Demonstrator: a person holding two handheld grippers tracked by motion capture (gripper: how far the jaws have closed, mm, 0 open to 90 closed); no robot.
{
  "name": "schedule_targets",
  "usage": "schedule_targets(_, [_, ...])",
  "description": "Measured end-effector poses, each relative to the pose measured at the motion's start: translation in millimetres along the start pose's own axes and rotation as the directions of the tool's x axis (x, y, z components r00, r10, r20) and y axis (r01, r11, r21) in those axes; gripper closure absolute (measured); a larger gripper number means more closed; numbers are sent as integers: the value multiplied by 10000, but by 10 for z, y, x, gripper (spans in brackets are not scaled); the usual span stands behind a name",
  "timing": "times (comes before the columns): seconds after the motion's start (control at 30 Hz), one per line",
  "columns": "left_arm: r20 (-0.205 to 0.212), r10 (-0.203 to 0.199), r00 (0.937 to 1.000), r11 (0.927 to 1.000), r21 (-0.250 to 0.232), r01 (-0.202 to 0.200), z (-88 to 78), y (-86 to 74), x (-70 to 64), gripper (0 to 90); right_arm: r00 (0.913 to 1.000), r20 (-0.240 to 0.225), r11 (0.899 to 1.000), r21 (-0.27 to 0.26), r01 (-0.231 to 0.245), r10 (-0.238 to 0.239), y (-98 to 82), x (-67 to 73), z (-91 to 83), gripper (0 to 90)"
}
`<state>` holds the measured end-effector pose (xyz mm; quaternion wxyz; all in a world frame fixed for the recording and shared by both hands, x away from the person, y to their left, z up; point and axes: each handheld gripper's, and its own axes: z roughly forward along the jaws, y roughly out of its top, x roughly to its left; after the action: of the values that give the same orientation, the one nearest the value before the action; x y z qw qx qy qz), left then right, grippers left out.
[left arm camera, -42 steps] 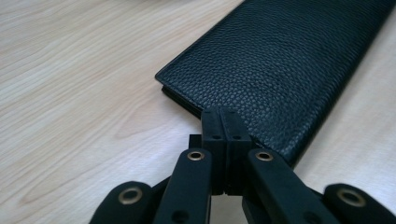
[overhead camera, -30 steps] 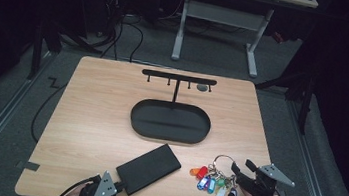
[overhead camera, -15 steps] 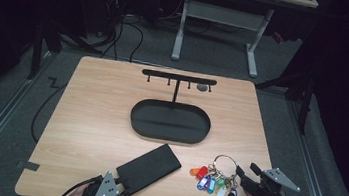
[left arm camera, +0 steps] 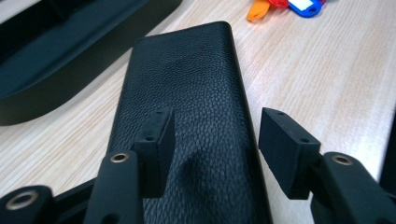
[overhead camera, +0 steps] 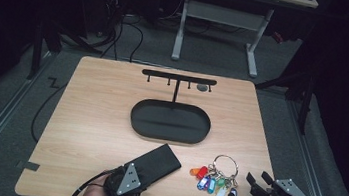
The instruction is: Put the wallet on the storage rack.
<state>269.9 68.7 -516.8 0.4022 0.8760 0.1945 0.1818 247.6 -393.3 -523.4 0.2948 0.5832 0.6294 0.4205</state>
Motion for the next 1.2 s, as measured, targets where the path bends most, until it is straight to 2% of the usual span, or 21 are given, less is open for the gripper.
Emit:
schedule_targets(0.07, [147, 172, 9997, 9998, 132, -174, 36, 4, -33, 440, 9999, 99, 10000, -25, -21, 21, -11, -8, -19, 364])
schedule_targets(0.17, [-63, 692, 9976, 9970, 340, -689, 57, -15, -100, 414, 9999, 136, 10000, 12, -26, 26, -17, 3, -26, 366])
schedule_targets(0.2, [-303, 1129, 9931, 9930, 372, -1117, 70, -42, -143, 401, 9999, 94, 9999, -20, 132, -132, -11, 15, -17, 368])
schedule_targets(0.23, [-303, 1129, 9931, 9930, 372, -1117, 70, -42, -143, 401, 9999, 94, 9999, -20, 132, -132, -11, 15, -17, 368])
schedule_targets(0.33, [-483, 1581, 9862, 9866, 495, -1558, 84, -55, -162, 402, 9996, 155, 9997, -1, 233, -233, 2, 34, 0, 370])
schedule_targets(0.37, [-640, 1713, 9831, 9846, 474, -1685, 85, -65, -172, 431, 10000, -63, 9999, -88, 62, -63, 16, 34, -8, 378])
schedule_targets(0.4, [-633, 1575, 9855, 9870, 418, -1551, 99, -64, -171, 431, 10000, -63, 9999, -88, 62, -63, 16, 34, -8, 378])
schedule_targets(0.43, [-658, 1499, 9865, 9881, 441, -1472, 102, -57, -181, 413, 9993, -305, 9997, -109, -222, 218, 28, 40, -5, 377])
schedule_targets(0.47, [-821, 1639, 9831, 9858, 511, -1601, 101, -55, -204, 415, 9979, -467, 9989, -98, -449, 444, 45, 52, -8, 374])
schedule_targets(0.5, [-961, 1773, 9795, 9835, 549, -1727, 102, -52, -222, 425, 9987, -473, 9997, -164, -178, 170, 58, 97, -18, 370])
schedule_targets(0.53, [-1074, 1885, 9762, 9810, 664, -1821, 94, -48, -230, 430, 9984, -294, 9985, -305, 464, -473, 66, 149, -26, 370])
schedule_targets(0.57, [-1161, 1973, 9734, 9793, 686, -1903, 86, -57, -230, 431, 9972, -225, 9968, -381, 708, -717, 76, 188, -25, 369])
schedule_targets(0.6, [-1272, 1941, 9727, 9799, 718, -1862, 72, -71, -218, 429, 9969, -420, 9972, -385, 644, -660, 83, 192, -19, 364])
schedule_targets(0.67, [-1162, 1477, 9822, 9878, 663, -1407, 46, -100, -177, 411, 9968, -521, 9975, -391, 592, -612, 104, 183, -9, 363])
schedule_targets(0.7, [-1195, 1501, 9814, 9875, 665, -1429, 36, -111, -175, 412, 9970, -452, 9974, -397, 605, -623, 105, 175, -11, 364])
schedule_targets(0.73, [-1203, 1561, 9804, 9864, 714, -1483, 27, -116, -173, 428, 9976, -426, 9979, -392, 520, -537, 97, 166, -16, 365])
schedule_targets(0.8, [-1161, 1319, 9844, 9900, 665, -1248, 25, -122, -169, 492, 9985, -350, 9987, -284, 411, -421, 71, 136, -19, 366])
schedule_targets(0.87, [-1223, 1578, 9799, 9866, 600, -1514, 13, -128, -197, 524, 9989, -313, 9990, -264, 352, -360, 70, 126, -22, 368])
schedule_targets(0.93, [-1317, 1665, 9772, 9853, 599, -1598, 4, -116, -215, 632, 9994, -194, 9990, -360, 275, -283, 72, 115, -43, 371])
schedule_targets(1.13, [-1302, 1575, 9789, 9872, 473, -1526, -13, -119, -217, 695, 9991, -200, 9988, -328, 375, -382, 73, 133, -38, 374])
schedule_targets(1.2, [-1422, 1662, 9758, 9859, 412, -1619, -21, -124, -232, 739, 9987, -199, 9983, -350, 461, -468, 75, 145, -29, 376])
